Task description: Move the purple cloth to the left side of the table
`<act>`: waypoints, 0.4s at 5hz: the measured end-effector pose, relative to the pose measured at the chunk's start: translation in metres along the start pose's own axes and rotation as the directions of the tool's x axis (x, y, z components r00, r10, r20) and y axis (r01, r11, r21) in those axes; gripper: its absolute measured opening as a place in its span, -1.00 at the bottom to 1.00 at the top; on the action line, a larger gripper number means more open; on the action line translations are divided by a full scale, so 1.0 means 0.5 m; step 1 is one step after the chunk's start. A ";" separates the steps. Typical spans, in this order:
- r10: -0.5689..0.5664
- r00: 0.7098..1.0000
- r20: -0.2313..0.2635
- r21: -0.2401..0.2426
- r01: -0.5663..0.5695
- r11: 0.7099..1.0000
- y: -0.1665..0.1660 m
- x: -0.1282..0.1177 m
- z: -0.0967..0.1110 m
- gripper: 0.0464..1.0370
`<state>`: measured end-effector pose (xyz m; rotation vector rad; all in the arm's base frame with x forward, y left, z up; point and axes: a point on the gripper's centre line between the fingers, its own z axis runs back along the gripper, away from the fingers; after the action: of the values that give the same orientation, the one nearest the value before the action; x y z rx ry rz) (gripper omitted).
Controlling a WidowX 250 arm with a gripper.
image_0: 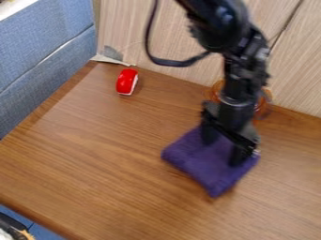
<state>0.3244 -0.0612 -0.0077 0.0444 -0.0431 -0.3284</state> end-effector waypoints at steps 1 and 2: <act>0.119 0.993 -0.010 0.000 -0.119 0.993 0.067 -0.026 -0.003 0.93; 0.249 0.968 -0.032 0.005 -0.249 0.969 0.143 -0.050 -0.003 0.93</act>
<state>0.3235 0.0144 -0.0064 0.0448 -0.0166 -0.0764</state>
